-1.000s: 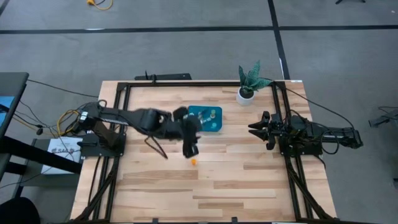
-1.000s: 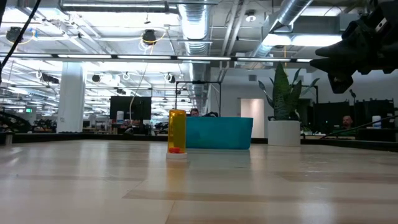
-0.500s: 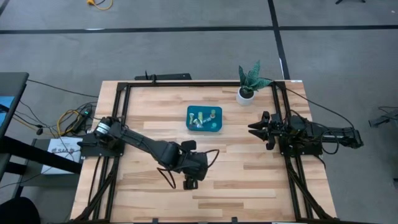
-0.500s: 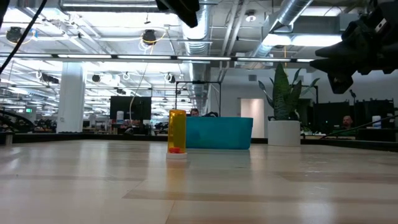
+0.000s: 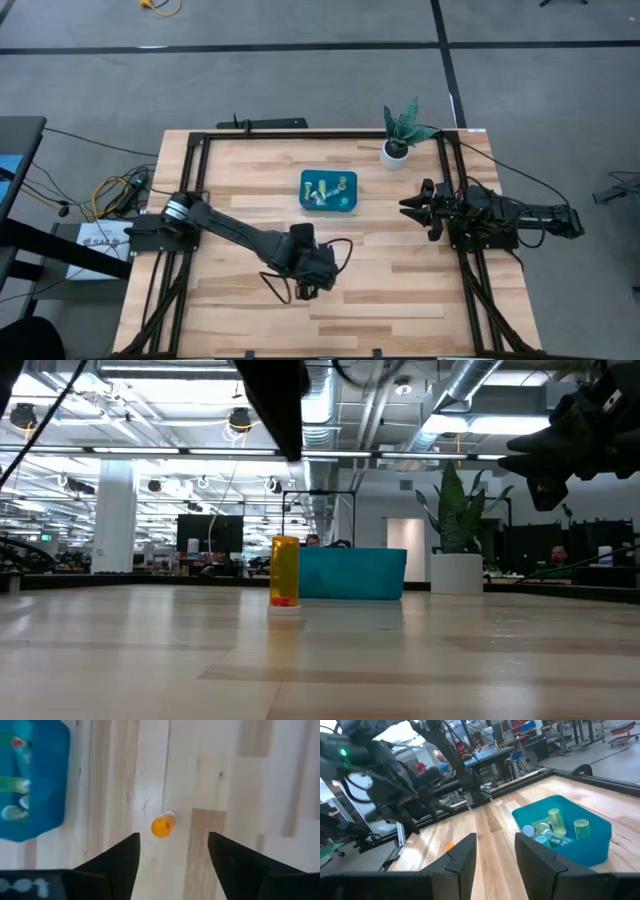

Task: Pick and place pill bottles into a basket
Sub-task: Put the orange medicine bottle into the blue bin

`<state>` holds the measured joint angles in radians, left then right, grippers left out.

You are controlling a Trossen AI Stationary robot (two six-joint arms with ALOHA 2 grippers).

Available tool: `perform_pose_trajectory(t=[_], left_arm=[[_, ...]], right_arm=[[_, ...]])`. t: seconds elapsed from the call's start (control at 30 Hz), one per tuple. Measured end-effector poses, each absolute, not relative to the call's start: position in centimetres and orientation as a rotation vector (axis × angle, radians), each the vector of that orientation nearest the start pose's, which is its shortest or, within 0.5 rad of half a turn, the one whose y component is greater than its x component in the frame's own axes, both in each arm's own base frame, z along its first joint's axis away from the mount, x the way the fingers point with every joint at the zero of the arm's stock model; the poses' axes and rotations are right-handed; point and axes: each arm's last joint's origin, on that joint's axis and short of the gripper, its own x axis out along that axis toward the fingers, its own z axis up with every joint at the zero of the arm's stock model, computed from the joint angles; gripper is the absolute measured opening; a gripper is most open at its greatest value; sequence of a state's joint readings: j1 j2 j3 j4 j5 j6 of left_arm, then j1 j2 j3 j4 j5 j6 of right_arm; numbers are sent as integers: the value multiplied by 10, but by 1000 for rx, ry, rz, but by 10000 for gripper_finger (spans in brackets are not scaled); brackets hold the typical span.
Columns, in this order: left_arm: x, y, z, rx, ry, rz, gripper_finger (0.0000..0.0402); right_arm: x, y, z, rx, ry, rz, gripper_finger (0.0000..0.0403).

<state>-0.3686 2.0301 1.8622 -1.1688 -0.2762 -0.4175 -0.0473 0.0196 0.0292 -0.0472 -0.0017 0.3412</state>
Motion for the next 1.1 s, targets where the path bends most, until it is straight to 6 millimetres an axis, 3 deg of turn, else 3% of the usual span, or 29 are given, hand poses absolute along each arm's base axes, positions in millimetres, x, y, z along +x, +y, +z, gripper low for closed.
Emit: perform_pose_trajectory(t=[0.3, 0.97, 1.1], left_arm=[[407, -131, 226, 64, 1308, 231, 233], [406, -123, 223, 4, 1389, 189, 229], [409, -124, 214, 18, 1403, 183, 229]], right_arm=[[97, -5, 167, 342, 29, -51, 129], [97, -5, 167, 342, 30, -51, 129], [97, -5, 167, 342, 30, -51, 129]])
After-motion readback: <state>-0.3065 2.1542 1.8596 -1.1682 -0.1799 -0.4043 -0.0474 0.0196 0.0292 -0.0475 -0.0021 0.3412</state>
